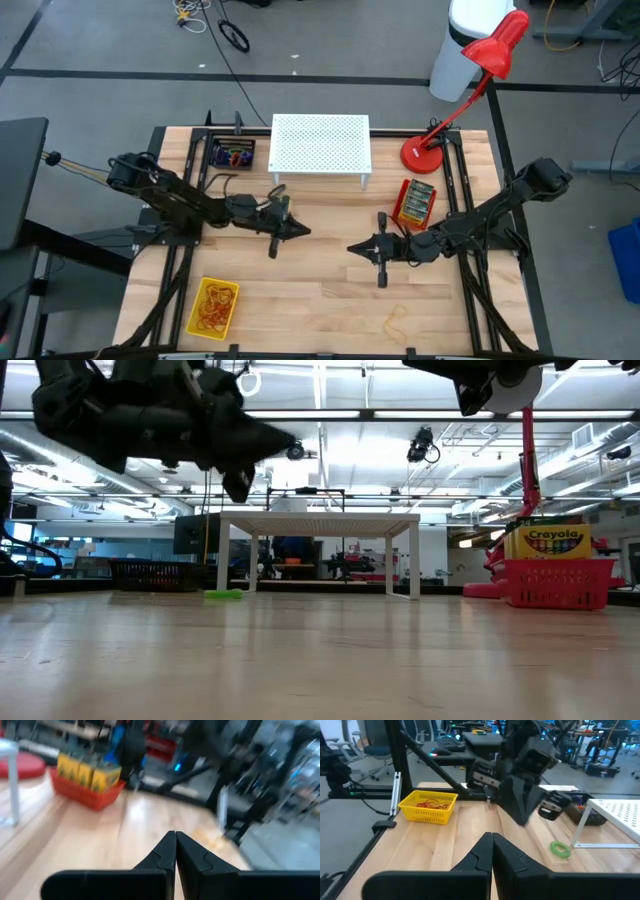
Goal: Pick & Place Office Desk Supplies
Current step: Put the green spring rubber band into the black bin
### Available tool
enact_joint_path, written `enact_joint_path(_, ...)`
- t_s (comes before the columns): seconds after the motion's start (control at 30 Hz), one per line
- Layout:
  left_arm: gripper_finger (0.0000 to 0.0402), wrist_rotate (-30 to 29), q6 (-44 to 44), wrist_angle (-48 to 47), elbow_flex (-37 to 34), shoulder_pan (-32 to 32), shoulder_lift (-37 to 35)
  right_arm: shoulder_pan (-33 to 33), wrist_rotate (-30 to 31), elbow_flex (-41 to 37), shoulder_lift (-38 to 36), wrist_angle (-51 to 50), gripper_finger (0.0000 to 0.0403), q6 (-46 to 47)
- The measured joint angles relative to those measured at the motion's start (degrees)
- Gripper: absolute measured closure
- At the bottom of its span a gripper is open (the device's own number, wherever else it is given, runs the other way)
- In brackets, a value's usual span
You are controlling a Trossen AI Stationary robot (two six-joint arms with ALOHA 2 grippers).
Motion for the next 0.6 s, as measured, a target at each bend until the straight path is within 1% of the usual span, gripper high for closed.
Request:
enact_joint_path(0.03,0.0388,-0.34,0.31,-3.05,0.93,-0.34,0.0,0.0,-0.15,0.0,0.0,-0.14,0.0396,-0.22)
enact_joint_path(0.13,0.0388,-3.95,4.66,-10.69,3.17,-2.16,0.0,0.0,0.12,0.02,0.02,-0.96,0.0399,-0.29)
enact_joint_path(0.23,0.0388,-7.89,8.07,-13.43,4.04,-4.51,0.0,0.0,3.02,0.07,0.82,-1.95,0.0398,0.1)
enact_joint_path(0.3,0.0388,-12.14,6.88,-15.77,4.1,-5.43,-0.06,0.0,4.25,0.13,1.36,-2.78,0.0399,0.04)
enact_joint_path(0.37,0.0385,-16.28,3.92,-22.29,4.07,-5.59,-0.9,-0.02,4.32,0.61,1.82,-4.05,0.04,0.12)
enact_joint_path(0.43,0.0376,-18.27,0.99,-30.57,4.53,-5.04,-1.42,-0.02,4.32,0.74,1.97,-4.36,0.0399,-0.02)
enact_joint_path(0.5,0.0361,-19.78,-0.81,-40.22,5.4,-4.67,-2.18,0.0,4.3,0.76,1.97,-4.27,0.0397,-0.15)
enact_joint_path(0.6,0.033,-23.13,-1.35,-50.9,7.72,-4.87,-2.98,-0.02,4.24,0.79,1.97,-3.86,0.0397,-0.99)
